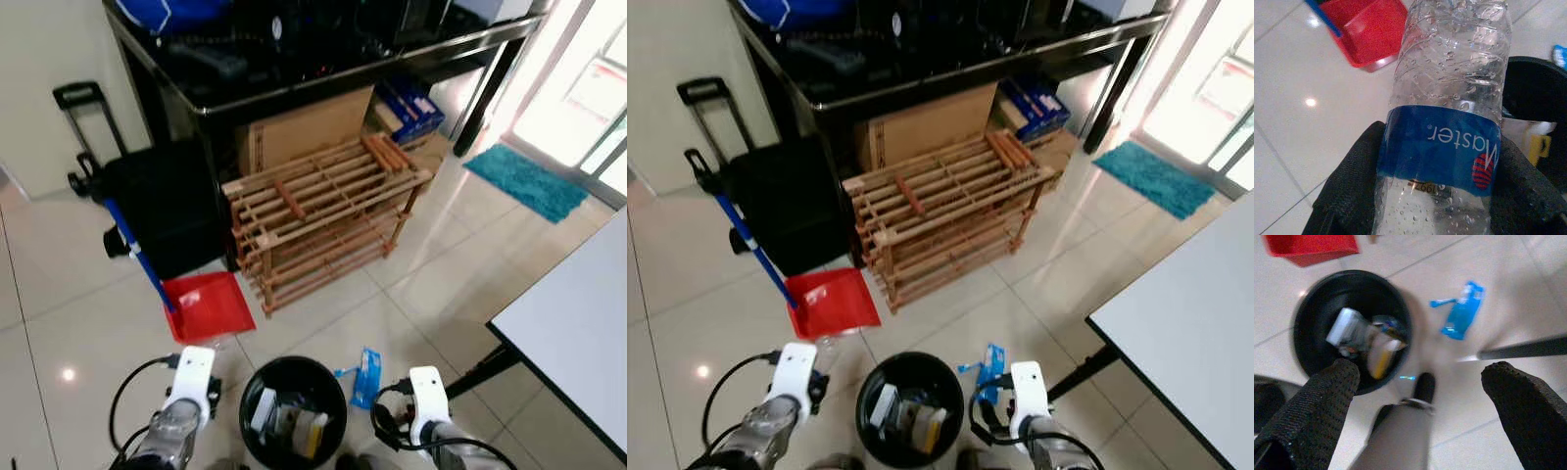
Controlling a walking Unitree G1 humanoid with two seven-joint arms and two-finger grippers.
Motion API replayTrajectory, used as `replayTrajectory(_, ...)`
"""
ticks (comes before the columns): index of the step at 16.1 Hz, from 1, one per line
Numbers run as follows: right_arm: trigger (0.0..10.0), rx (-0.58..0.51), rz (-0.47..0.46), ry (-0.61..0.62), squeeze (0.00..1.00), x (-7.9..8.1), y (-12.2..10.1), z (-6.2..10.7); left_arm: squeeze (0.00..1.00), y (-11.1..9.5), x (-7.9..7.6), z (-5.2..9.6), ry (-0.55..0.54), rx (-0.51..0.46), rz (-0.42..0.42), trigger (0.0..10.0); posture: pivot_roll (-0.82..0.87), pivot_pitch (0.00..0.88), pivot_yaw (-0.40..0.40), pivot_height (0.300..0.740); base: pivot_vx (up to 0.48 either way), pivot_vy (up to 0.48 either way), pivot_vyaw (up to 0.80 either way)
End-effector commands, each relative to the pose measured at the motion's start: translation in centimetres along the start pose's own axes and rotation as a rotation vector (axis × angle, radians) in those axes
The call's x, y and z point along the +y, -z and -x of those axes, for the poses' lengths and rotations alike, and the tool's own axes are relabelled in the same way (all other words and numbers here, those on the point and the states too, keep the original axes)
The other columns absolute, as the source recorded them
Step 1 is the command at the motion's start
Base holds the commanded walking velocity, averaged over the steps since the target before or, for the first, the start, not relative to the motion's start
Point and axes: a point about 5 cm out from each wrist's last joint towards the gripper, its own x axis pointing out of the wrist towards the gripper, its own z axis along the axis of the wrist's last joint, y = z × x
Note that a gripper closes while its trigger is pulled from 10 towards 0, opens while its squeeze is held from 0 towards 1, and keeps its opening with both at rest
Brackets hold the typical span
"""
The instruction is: Picking trash to rubbish bin
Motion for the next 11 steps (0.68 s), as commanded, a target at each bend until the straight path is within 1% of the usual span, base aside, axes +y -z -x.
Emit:
replayTrajectory(1,10.0,-0.009,-0.008,-0.040,0.00,0.0,-0.4,0.0,0.00,-1.0,-0.7,-0.2,0.034,-0.026,-0.018,10.0,-0.08,0.225,-0.087,0.740,0.000,0.000,0.00)
replayTrajectory(2,10.0,-0.013,-0.006,-0.058,0.00,0.2,-0.4,0.0,0.00,-1.4,-0.9,-0.3,0.046,-0.041,-0.020,10.0,-0.09,0.240,-0.090,0.740,0.000,0.000,0.00)
replayTrajectory(3,10.0,-0.027,-0.036,-0.098,0.00,0.6,-0.4,0.0,0.00,-2.6,-1.8,-0.4,0.093,-0.078,-0.047,10.0,-0.11,0.272,-0.096,0.740,0.000,0.000,0.00)
replayTrajectory(5,10.0,-0.058,-0.086,-0.166,0.00,1.2,-0.3,0.1,0.00,-4.0,-3.4,-0.5,0.171,-0.126,-0.097,10.0,-0.13,0.306,-0.101,0.740,0.000,0.000,0.00)
replayTrajectory(6,10.0,-0.069,-0.112,-0.207,0.00,1.6,-0.2,0.2,0.00,-4.9,-4.4,-0.5,0.217,-0.149,-0.102,10.0,-0.15,0.324,-0.102,0.740,0.000,0.000,0.00)
replayTrajectory(8,10.0,-0.079,-0.123,-0.224,0.00,1.8,-0.1,0.3,0.00,-5.2,-5.5,-0.4,0.265,-0.146,-0.088,10.0,-0.17,0.337,-0.101,0.740,0.000,0.000,0.00)
replayTrajectory(9,10.0,-0.082,-0.126,-0.227,0.00,1.9,-0.1,0.3,0.00,-5.2,-5.8,-0.4,0.277,-0.143,-0.087,10.0,-0.17,0.340,-0.103,0.740,0.000,0.000,0.00)
replayTrajectory(10,10.0,-0.097,-0.138,-0.240,0.00,2.2,-0.3,0.3,0.00,-5.3,-6.8,-0.3,0.321,-0.141,-0.088,10.0,-0.17,0.341,-0.103,0.740,0.000,0.000,0.00)
replayTrajectory(11,10.0,-0.099,-0.136,-0.243,0.00,2.3,-0.4,0.3,0.00,-5.2,-7.3,-0.2,0.337,-0.141,-0.099,10.0,-0.17,0.339,-0.101,0.740,0.000,0.000,0.00)
